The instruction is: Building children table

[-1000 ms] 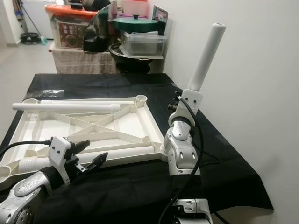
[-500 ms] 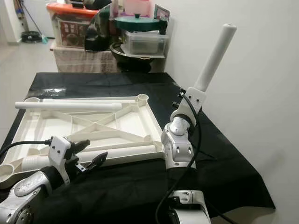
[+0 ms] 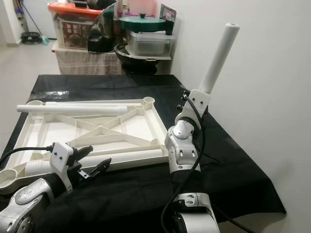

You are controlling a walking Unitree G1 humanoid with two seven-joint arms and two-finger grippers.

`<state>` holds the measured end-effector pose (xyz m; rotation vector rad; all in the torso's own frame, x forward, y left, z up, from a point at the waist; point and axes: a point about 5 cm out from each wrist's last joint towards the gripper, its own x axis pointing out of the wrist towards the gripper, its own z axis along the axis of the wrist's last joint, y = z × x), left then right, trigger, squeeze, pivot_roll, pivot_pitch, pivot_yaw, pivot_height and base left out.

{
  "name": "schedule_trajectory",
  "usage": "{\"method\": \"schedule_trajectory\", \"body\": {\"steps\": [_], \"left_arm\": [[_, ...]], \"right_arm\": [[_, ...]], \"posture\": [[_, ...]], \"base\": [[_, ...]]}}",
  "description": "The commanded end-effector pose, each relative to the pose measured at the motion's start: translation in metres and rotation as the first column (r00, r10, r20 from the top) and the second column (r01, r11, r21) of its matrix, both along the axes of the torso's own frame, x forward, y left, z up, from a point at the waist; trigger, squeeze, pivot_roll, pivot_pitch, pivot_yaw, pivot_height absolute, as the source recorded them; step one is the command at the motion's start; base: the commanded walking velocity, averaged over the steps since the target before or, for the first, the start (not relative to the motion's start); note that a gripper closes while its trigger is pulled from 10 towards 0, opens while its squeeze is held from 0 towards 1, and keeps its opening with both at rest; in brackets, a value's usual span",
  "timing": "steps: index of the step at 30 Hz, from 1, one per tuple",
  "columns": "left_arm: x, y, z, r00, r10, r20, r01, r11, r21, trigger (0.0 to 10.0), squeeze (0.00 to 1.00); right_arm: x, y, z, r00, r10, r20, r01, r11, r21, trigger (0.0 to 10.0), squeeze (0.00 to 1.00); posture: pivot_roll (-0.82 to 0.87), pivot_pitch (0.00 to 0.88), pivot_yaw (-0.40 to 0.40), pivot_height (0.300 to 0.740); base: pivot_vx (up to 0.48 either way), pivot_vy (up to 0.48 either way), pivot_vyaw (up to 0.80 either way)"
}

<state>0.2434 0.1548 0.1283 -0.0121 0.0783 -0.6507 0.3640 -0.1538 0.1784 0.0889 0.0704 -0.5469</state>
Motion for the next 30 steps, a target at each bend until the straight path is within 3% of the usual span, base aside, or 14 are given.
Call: {"method": "schedule_trajectory", "body": {"steps": [1,4,5,6,7,30], "left_arm": [[0.0014,-0.0028,-0.0007,1.000,-0.009,0.005,0.009,1.000,0.010,10.0,0.00],[0.0014,-0.0027,-0.0009,1.000,-0.012,0.004,0.012,1.000,0.013,10.0,0.00],[0.0014,-0.0027,-0.0009,1.000,-0.012,0.004,0.012,1.000,0.013,10.0,0.00],[0.0014,-0.0027,-0.0009,1.000,-0.012,0.004,0.012,1.000,0.013,10.0,0.00],[0.0014,-0.0028,-0.0009,1.000,-0.013,0.004,0.013,1.000,0.013,10.0,0.00],[0.0018,-0.0032,-0.0021,1.000,-0.019,0.001,0.019,1.000,0.015,10.0,0.00]], "right_arm": [[-0.0188,-0.0074,-0.0809,0.941,0.020,-0.338,0.002,0.998,0.066,4.6,0.00],[-0.0147,-0.0133,-0.0789,0.940,0.026,-0.340,-0.003,0.998,0.069,5.5,0.00],[-0.0143,-0.0143,-0.0785,0.940,0.025,-0.340,-0.001,0.998,0.069,7.5,0.00],[-0.0143,-0.0143,-0.0785,0.940,0.025,-0.340,-0.001,0.998,0.069,7.5,0.00],[-0.0140,-0.0152,-0.0781,0.940,0.024,-0.340,0.000,0.998,0.070,10.0,0.00],[-0.0128,-0.0079,-0.0796,0.941,0.055,-0.335,-0.015,0.992,0.122,10.0,0.00]], "posture": [[0.02,0.000,-0.088,0.740],[0.02,0.000,-0.085,0.740],[0.02,0.000,-0.085,0.740],[0.02,0.000,-0.085,0.740],[0.02,0.000,-0.085,0.740],[0.01,0.000,-0.082,0.740]], "base": [[0.000,0.000,0.00],[0.000,0.000,0.00],[0.000,0.000,0.00],[0.000,0.000,0.00],[0.000,0.000,0.00],[0.000,0.000,0.00]]}}
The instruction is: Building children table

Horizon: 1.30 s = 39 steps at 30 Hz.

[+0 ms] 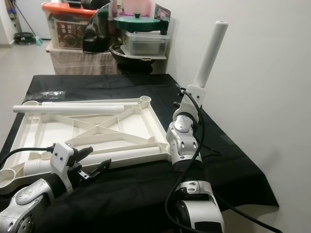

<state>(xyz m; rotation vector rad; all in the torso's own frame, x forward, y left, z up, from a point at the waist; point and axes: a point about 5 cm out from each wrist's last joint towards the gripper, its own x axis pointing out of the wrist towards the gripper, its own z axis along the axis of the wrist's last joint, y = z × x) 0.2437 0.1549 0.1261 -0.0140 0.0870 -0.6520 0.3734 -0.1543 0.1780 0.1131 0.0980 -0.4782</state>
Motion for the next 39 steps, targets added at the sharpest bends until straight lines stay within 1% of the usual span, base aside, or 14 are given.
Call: {"method": "schedule_trajectory", "body": {"steps": [1,7,39], "left_arm": [[0.002,-0.003,0.000,1.000,-0.018,0.010,0.018,1.000,0.014,10.0,0.00],[0.002,-0.003,0.000,1.000,-0.023,0.008,0.023,1.000,0.017,10.0,0.00],[0.004,-0.006,-0.004,1.000,-0.026,0.011,0.025,1.000,0.018,10.0,0.00]], "right_arm": [[-0.022,-0.007,-0.078,0.946,-0.015,-0.323,0.040,0.997,0.071,10.0,0.00],[-0.018,-0.005,-0.067,0.954,-0.001,-0.299,0.019,0.998,0.058,10.0,0.00],[-0.013,0.002,-0.056,0.954,0.057,-0.295,-0.039,0.997,0.065,10.0,0.00]], "posture": [[0.01,0.000,-0.082,0.740],[0.01,0.000,-0.081,0.740],[0.00,0.000,-0.087,0.740]], "base": [[0.000,0.000,0.00],[0.000,0.000,0.00],[0.000,0.000,0.00]]}}
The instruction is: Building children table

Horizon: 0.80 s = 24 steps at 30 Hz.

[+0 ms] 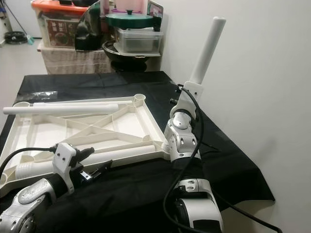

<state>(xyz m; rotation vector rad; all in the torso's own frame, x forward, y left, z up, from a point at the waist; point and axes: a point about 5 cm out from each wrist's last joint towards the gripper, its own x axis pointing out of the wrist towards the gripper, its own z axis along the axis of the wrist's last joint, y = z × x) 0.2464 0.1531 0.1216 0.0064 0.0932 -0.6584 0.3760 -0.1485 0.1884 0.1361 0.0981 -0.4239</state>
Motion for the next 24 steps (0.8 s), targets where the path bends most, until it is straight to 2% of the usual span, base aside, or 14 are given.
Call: {"method": "schedule_trajectory", "body": {"steps": [1,11,23,24], "left_arm": [[0.001,-0.004,0.001,1.000,-0.018,0.010,0.018,1.000,-0.003,10.0,0.00],[0.002,-0.005,0.000,1.000,-0.023,0.009,0.023,1.000,0.000,10.0,0.00],[0.002,-0.005,0.000,1.000,-0.025,0.008,0.025,1.000,0.001,10.0,0.00],[0.002,-0.004,0.000,1.000,-0.025,0.009,0.025,1.000,0.001,10.0,0.00]], "right_arm": [[-0.016,-0.004,-0.066,0.952,0.005,-0.305,0.003,1.000,0.026,10.0,0.00],[-0.015,-0.002,-0.061,0.960,0.011,-0.281,-0.011,1.000,0.002,10.0,0.00],[-0.016,-0.002,-0.057,0.967,0.006,-0.256,-0.001,1.000,0.017,10.0,0.00],[-0.016,-0.002,-0.054,0.969,-0.001,-0.246,0.005,1.000,0.016,10.0,0.21]], "posture": [[0.00,0.000,-0.087,0.740],[0.00,0.000,-0.085,0.740],[0.00,0.000,-0.083,0.740],[0.00,0.000,-0.083,0.740]], "base": [[0.000,0.000,0.00],[0.000,0.000,0.00],[0.000,0.000,0.00],[0.000,0.000,0.00]]}}
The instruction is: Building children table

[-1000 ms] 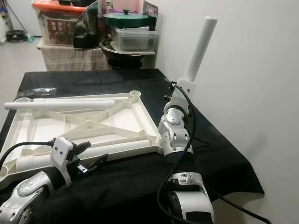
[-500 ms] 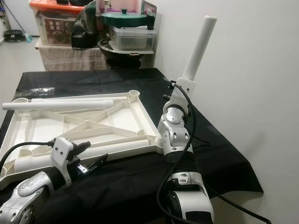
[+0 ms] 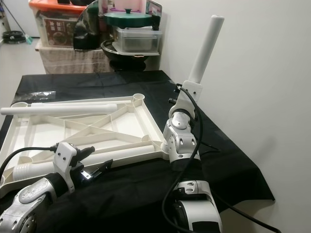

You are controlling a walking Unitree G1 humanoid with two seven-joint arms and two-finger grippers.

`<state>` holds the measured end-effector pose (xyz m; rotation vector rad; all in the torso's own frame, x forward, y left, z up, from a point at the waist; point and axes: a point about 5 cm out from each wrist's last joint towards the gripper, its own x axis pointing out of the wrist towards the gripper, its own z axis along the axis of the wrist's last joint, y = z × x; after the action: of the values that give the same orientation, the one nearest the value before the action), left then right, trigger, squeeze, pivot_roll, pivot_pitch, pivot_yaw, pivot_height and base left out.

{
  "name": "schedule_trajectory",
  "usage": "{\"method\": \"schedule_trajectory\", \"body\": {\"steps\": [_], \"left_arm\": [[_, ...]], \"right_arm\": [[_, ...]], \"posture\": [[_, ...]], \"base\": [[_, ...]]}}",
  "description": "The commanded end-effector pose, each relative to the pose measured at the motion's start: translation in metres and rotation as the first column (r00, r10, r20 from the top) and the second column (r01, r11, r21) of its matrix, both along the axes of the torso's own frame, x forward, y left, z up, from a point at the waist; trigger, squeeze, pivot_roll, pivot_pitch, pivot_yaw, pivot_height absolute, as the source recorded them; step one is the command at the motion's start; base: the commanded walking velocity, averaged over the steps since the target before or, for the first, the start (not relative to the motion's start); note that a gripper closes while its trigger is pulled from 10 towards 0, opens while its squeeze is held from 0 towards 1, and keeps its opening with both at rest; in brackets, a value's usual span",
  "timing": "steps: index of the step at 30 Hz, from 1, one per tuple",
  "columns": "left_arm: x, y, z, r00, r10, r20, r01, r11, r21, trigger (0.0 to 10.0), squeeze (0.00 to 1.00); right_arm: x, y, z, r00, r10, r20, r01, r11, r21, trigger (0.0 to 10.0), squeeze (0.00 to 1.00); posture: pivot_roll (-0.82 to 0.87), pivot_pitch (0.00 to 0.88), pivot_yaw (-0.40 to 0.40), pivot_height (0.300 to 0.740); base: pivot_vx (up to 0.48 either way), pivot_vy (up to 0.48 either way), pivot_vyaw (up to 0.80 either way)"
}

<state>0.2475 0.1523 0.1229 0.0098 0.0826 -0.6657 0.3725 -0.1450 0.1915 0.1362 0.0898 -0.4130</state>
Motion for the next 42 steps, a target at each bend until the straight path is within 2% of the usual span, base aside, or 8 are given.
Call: {"method": "schedule_trajectory", "body": {"steps": [1,2,15,18,21,40,41,42], "left_arm": [[0.001,-0.004,-0.002,1.000,-0.018,-0.002,0.018,1.000,0.002,10.0,0.00],[0.001,-0.004,-0.002,1.000,-0.018,-0.002,0.018,1.000,0.001,10.0,0.00],[0.001,-0.003,-0.002,1.000,-0.019,-0.004,0.019,1.000,0.000,10.0,0.00],[0.001,-0.003,-0.003,1.000,-0.018,-0.005,0.018,1.000,0.003,10.0,0.00],[0.001,-0.002,-0.003,1.000,-0.012,-0.004,0.013,1.000,0.013,10.0,0.00],[0.010,0.011,0.001,0.992,0.122,0.041,-0.123,0.992,0.025,10.0,0.00],[0.014,0.017,0.003,0.982,0.179,0.056,-0.180,0.983,0.015,10.0,0.00],[0.017,0.023,0.007,0.970,0.233,0.074,-0.234,0.972,0.009,10.0,0.00]], "right_arm": [[-0.012,-0.006,-0.057,0.967,-0.011,-0.255,0.015,1.000,0.014,10.0,0.21],[-0.012,-0.006,-0.051,0.973,-0.011,-0.229,0.015,1.000,0.016,10.0,1.00],[-0.014,0.004,0.008,0.999,0.049,-0.012,-0.048,0.996,0.069,10.0,1.00],[-0.016,0.002,-0.006,0.997,0.050,-0.067,-0.038,0.985,0.167,0.0,1.00],[-0.019,0.009,-0.027,0.983,0.107,-0.149,-0.059,0.954,0.294,0.0,0.00],[-0.013,0.000,-0.020,0.976,0.172,-0.137,-0.127,0.949,0.288,0.0,0.00],[-0.012,-0.003,-0.021,0.973,0.183,-0.143,-0.134,0.945,0.298,10.0,0.00],[-0.011,-0.010,-0.017,0.979,0.168,-0.115,-0.132,0.954,0.271,10.0,1.00]], "posture": [[0.00,0.000,-0.083,0.740],[0.00,0.000,-0.083,0.740],[0.00,0.000,-0.082,0.740],[-0.01,0.000,-0.077,0.740],[-0.01,0.000,-0.077,0.740],[0.00,0.000,-0.078,0.740],[0.01,0.000,-0.081,0.740],[0.01,0.000,-0.081,0.740]], "base": [[0.000,0.000,0.00],[0.000,0.000,0.00],[0.000,0.000,0.00],[0.000,0.000,0.00],[0.000,0.000,0.00],[0.000,0.000,0.00],[0.000,0.000,0.00],[0.000,0.000,0.00]]}}
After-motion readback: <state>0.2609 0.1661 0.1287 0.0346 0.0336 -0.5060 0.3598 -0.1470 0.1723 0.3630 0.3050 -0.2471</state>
